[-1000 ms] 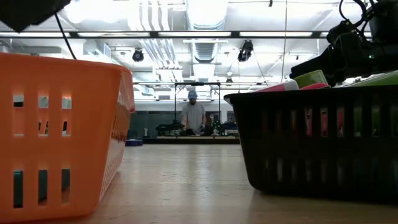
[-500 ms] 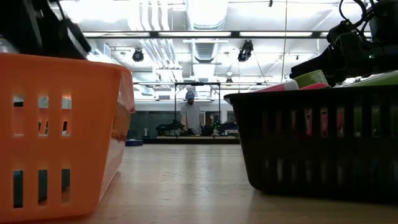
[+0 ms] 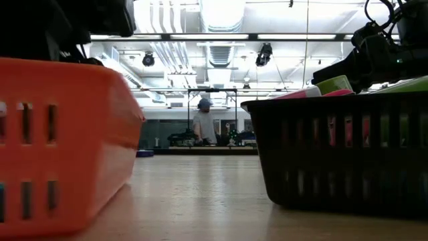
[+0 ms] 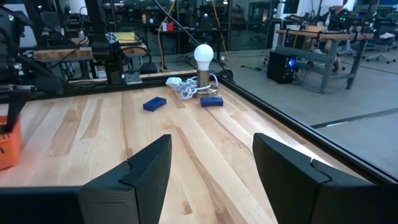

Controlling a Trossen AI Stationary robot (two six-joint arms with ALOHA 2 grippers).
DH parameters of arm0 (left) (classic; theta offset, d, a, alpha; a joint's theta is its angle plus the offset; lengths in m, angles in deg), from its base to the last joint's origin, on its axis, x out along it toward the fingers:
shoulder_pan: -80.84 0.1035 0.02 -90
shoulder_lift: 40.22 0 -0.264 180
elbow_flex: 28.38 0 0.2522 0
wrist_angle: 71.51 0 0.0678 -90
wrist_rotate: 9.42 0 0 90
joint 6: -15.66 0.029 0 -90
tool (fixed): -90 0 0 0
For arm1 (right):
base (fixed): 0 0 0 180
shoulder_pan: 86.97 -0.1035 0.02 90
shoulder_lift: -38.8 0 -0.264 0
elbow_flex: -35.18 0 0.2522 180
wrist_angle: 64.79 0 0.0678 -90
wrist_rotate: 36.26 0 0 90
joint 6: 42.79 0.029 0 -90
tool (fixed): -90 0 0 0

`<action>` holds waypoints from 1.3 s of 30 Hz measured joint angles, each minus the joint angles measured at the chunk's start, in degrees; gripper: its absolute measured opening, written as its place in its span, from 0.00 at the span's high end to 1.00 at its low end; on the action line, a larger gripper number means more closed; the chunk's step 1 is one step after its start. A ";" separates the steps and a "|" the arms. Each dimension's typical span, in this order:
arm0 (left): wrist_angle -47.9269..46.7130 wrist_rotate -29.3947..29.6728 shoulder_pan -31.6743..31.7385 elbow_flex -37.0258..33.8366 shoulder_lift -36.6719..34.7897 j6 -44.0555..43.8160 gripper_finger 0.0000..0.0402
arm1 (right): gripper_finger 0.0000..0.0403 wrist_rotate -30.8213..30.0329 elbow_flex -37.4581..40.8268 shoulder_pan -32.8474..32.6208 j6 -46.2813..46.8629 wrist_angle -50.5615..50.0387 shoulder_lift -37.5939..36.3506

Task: Pick & Place Office items
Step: Put the black timer into the orange bin, then put the bottom dark blue timer into the orange bin

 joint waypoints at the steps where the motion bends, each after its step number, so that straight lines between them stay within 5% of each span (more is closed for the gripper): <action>1: 0.04 -0.14 0.13 0.00 0.36 0.02 0.60 | 0.46 0.01 0.00 0.00 -0.03 0.00 -0.01; 22: 1.25 -0.93 0.23 0.00 2.43 -0.35 0.59 | 0.46 0.01 0.00 -0.02 0.03 -0.13 0.01; 32: 1.63 -0.93 0.23 0.07 2.39 -1.23 0.40 | 0.46 0.01 0.00 -0.02 -0.03 -0.26 0.00; 39: 2.17 -0.93 0.23 0.09 2.36 -1.11 0.37 | 0.46 0.00 0.00 -0.01 -0.01 -0.26 -0.01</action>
